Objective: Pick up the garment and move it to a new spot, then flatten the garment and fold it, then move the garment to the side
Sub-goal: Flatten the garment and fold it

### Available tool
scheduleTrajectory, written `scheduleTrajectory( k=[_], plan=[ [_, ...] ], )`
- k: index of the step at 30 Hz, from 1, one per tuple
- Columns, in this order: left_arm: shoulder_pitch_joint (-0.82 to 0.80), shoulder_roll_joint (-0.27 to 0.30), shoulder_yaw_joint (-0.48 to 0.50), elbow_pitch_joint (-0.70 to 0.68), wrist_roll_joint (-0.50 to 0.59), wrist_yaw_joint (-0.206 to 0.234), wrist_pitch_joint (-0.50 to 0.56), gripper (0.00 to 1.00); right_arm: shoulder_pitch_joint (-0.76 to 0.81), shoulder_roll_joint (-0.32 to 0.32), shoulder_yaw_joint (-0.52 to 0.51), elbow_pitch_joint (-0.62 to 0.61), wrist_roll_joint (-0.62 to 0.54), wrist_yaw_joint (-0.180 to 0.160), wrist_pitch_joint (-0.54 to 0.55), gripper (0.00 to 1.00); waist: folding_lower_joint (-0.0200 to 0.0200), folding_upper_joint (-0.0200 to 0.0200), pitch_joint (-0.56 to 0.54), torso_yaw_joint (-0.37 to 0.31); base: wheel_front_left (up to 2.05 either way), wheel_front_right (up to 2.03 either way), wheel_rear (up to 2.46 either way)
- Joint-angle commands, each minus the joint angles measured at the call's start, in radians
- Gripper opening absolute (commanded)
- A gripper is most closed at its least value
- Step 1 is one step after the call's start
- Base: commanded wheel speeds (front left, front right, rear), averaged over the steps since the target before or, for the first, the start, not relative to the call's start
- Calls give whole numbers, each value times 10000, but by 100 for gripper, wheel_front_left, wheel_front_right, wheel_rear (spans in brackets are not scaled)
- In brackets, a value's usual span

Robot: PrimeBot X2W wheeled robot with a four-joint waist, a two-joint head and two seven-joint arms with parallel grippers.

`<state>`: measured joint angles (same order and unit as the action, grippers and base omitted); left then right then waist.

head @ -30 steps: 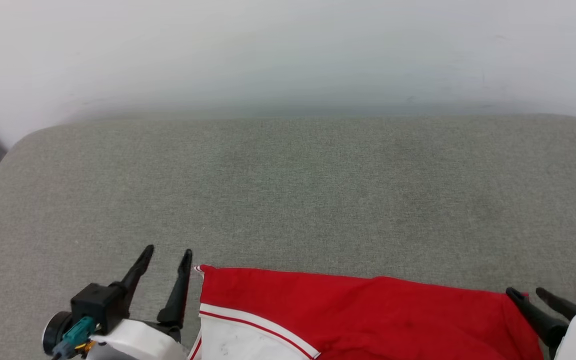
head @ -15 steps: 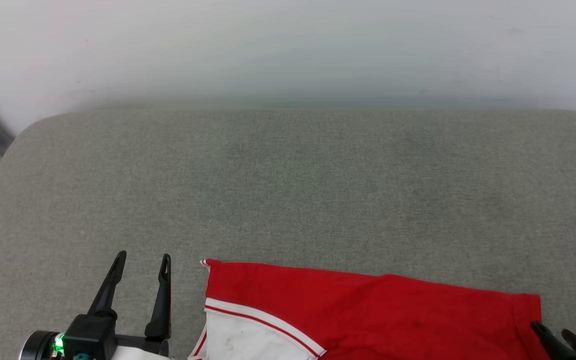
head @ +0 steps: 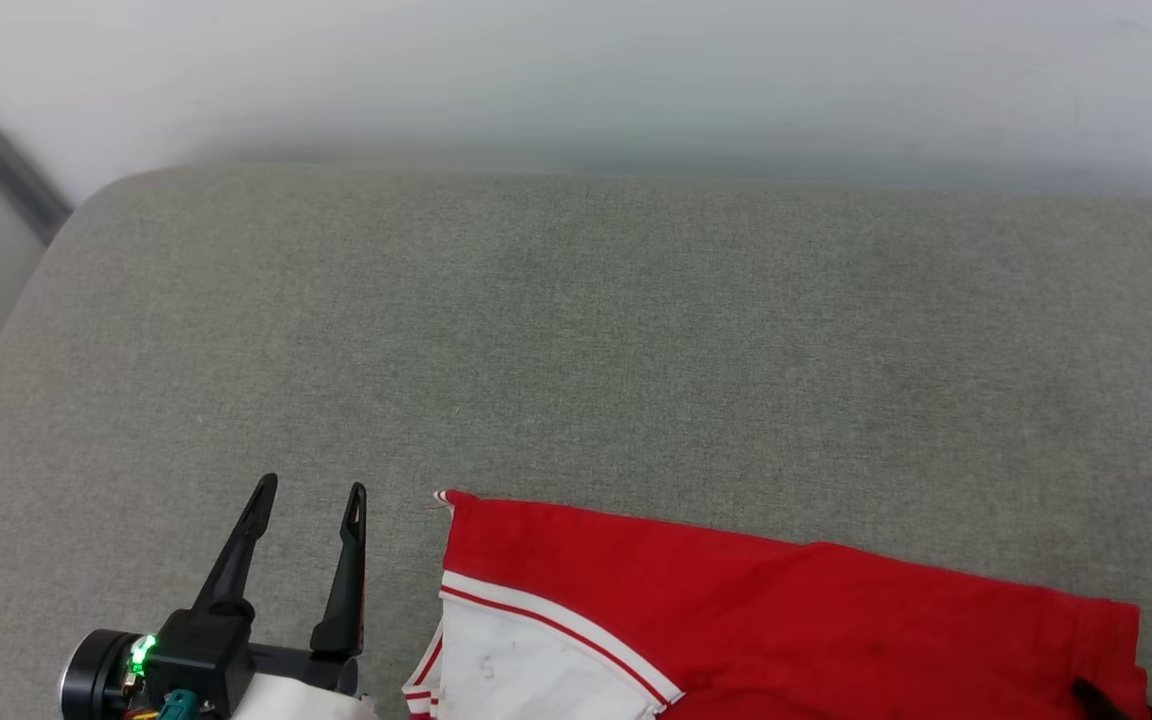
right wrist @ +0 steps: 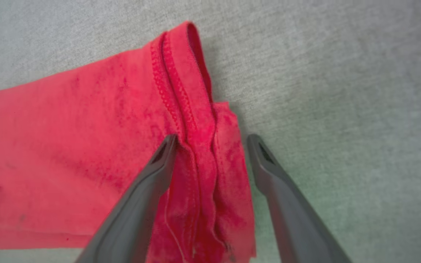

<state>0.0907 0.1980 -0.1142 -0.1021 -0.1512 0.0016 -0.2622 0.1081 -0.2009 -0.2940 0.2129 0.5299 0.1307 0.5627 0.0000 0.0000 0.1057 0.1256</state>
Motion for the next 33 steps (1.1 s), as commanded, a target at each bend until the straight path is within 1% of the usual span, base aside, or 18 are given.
scheduleTrajectory(
  k=[1, 7, 11, 12, 13, 14, 15, 21, 25, 30, 33],
  plan=[
    [-115, -54, 54, 6, 72, -48, -31, 100, -66, 76, 175, 192, 111, 0, 71, 100, 0, 0, 73, 76, 0, 0, 0],
    [-214, -301, 304, -83, 388, -329, -30, 100, -113, 391, 1112, 542, 667, 33, 470, 100, 0, 0, 182, 166, 0, 0, 0],
    [-255, -429, 440, -107, 510, -473, -30, 100, -62, 463, 1644, 538, 873, 59, 438, 100, 0, 0, 157, 186, 0, 0, 0],
    [-247, -449, 476, -87, 522, -515, -30, 100, -47, 466, 1729, 562, 892, 60, 409, 98, 0, 0, 123, 173, 0, 0, 0],
    [-223, -470, 511, -66, 556, -538, -30, 100, -32, 449, 1787, 593, 888, 60, 359, 44, 0, 0, 85, 157, 0, 0, 0],
    [-196, -498, 539, -46, 580, -565, -30, 100, -38, 394, 1802, 585, 841, 60, 285, 9, 0, 0, 45, 137, 0, 0, 0],
    [-164, -526, 564, -23, 603, -608, -30, 100, -47, 314, 1802, 586, 802, 60, 215, 0, 0, 0, 0, 112, 0, 0, 0],
    [11, -625, 716, 68, 682, -771, -30, 100, -156, -292, 1263, 536, 516, -9, -475, 0, 0, 0, -267, -112, 0, 0, 0],
    [67, -679, 750, 124, 714, -866, -30, 100, -203, -623, 733, 530, 337, -9, -735, 0, 0, 0, -373, -278, 0, 0, 0],
    [31, -745, 771, 187, 787, -936, -30, 100, -320, -1081, -89, 694, -171, -8, -1020, 0, 0, 0, -402, -464, 0, 0, 0],
    [9, -799, 785, 222, 803, -973, -30, 100, -441, -1205, -445, 791, -400, -6, -1133, 0, 0, 0, -431, -557, 0, 0, 0]
  ],
)
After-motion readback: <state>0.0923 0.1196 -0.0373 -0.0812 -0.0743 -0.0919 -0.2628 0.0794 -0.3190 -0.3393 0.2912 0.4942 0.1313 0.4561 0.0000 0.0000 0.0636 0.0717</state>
